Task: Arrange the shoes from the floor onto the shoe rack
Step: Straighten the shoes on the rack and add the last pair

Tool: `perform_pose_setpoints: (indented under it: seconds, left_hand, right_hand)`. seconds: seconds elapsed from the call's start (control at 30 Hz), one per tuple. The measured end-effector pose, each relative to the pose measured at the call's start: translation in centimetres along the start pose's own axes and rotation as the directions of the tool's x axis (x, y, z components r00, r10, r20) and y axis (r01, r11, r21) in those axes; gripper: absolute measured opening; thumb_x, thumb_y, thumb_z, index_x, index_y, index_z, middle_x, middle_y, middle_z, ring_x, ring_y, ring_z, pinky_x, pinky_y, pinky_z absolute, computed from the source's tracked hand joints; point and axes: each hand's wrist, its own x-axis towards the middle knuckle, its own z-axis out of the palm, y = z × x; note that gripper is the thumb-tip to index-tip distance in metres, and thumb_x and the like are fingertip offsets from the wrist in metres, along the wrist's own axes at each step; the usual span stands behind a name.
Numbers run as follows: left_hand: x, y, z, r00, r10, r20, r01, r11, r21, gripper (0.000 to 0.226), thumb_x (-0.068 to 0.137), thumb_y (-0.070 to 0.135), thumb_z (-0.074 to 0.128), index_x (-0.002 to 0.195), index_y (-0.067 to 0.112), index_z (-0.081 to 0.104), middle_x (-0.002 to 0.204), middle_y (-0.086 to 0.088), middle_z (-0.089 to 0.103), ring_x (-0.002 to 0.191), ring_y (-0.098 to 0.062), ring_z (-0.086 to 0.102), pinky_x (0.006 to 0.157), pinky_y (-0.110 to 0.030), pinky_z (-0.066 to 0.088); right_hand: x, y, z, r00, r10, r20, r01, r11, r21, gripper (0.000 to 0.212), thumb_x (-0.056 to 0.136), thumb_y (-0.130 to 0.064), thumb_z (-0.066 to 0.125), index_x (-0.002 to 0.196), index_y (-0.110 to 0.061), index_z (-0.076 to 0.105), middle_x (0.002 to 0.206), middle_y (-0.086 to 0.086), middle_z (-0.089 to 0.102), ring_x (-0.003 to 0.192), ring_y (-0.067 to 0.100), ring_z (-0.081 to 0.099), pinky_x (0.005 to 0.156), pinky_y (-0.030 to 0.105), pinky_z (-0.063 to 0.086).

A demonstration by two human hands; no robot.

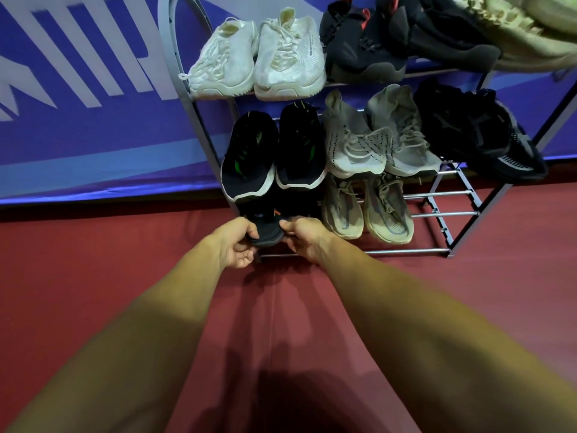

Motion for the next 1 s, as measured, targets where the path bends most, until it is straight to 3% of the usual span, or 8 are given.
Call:
perform_pose_setpoints:
  seconds: [0.17,0.3,0.43,0.57,0.7,0.83,0.9,1.0]
  left_hand:
    - [1.4,0.1,-0.1,0.999,0.030,-0.036,-0.032,0.998,-0.055,0.017,0.086,-0.007,0.051,0.080,0.009,0.050,0.076,-0.008,0.049,0.066,-0.017,0.049,0.058,-0.025,0.042]
    - [2.4,-0.1,0.1,0.993,0.066,-0.097,-0.066,0.998,0.004,0.021,0.087,-0.011,0.049,0.084,0.009,0.050,0.076,-0.008,0.047,0.064,-0.018,0.045,0.058,-0.026,0.042]
    - [2.9,-0.6,1.0,0.976,0.130,-0.173,-0.120,0.990,0.068,0.018,0.089,-0.008,0.047,0.091,0.009,0.050,0.077,-0.008,0.047,0.060,-0.016,0.043,0.055,-0.025,0.039]
    - [3.4,-0.5,1.2,0.928,0.241,-0.285,-0.246,0.969,0.019,0.027,0.088,0.000,0.048,0.112,0.007,0.057,0.092,-0.010,0.056,0.061,-0.013,0.047,0.050,-0.022,0.036]
    - [3.2,0.0,0.9,0.933,0.222,-0.283,-0.233,0.972,-0.003,0.024,0.088,0.005,0.050,0.111,0.012,0.052,0.076,-0.004,0.048,0.057,-0.011,0.040,0.049,-0.023,0.036]
    - [2.2,-0.2,2.0,0.956,0.178,-0.234,-0.188,0.982,-0.018,0.030,0.089,0.009,0.052,0.119,0.010,0.056,0.077,-0.006,0.052,0.050,-0.015,0.048,0.046,-0.021,0.038]
    - [1.9,-0.8,2.9,0.962,0.170,-0.214,-0.181,0.983,-0.035,0.032,0.091,0.014,0.052,0.122,0.008,0.055,0.095,-0.013,0.063,0.059,-0.019,0.060,0.046,-0.020,0.038]
    - [1.9,-2.0,3.8,0.952,0.184,-0.243,-0.196,0.980,-0.028,0.040,0.091,0.023,0.057,0.128,0.010,0.053,0.119,-0.011,0.064,0.081,-0.021,0.063,0.054,-0.022,0.039]
  right_hand:
    - [0.6,0.1,0.4,0.999,-0.031,-0.040,0.030,0.999,-0.014,0.011,0.096,-0.008,0.060,0.086,-0.013,0.059,0.076,0.004,0.061,0.061,0.010,0.056,0.045,0.019,0.043]
    - [-0.1,-0.2,-0.3,0.999,-0.016,-0.049,0.011,0.995,-0.102,0.005,0.096,-0.007,0.058,0.093,-0.004,0.061,0.097,0.019,0.066,0.064,0.020,0.063,0.039,0.016,0.045]
    - [-0.9,-0.7,-2.5,0.999,0.013,-0.048,-0.022,0.983,-0.181,0.020,0.098,-0.012,0.055,0.112,0.001,0.062,0.113,0.021,0.071,0.064,0.017,0.063,0.045,0.017,0.046]
    - [-1.9,-1.2,-5.2,0.992,0.088,-0.093,-0.104,0.978,-0.183,0.019,0.102,-0.017,0.049,0.088,-0.005,0.055,0.093,0.016,0.067,0.044,0.014,0.062,0.031,0.013,0.036]
    - [-2.4,-0.6,-8.0,0.942,0.294,-0.164,-0.334,0.879,-0.341,0.047,0.097,-0.053,0.047,0.094,-0.008,0.058,0.076,0.005,0.065,0.058,0.013,0.059,0.045,0.019,0.040]
    - [-2.6,-0.2,-10.0,0.946,0.260,-0.194,-0.270,0.962,-0.031,0.034,0.096,-0.045,0.059,0.086,-0.013,0.055,0.052,0.005,0.057,0.054,0.014,0.052,0.045,0.021,0.044]
    - [-1.7,-0.7,-10.9,0.962,0.185,-0.200,-0.154,0.975,0.159,0.016,0.099,-0.027,0.057,0.095,-0.011,0.057,0.067,0.008,0.057,0.054,0.014,0.054,0.035,0.017,0.044]
    - [-1.1,-1.1,-11.5,0.963,0.160,-0.217,-0.111,0.969,0.219,0.009,0.098,-0.006,0.049,0.104,-0.008,0.055,0.075,0.008,0.057,0.042,0.008,0.060,0.031,0.012,0.038]
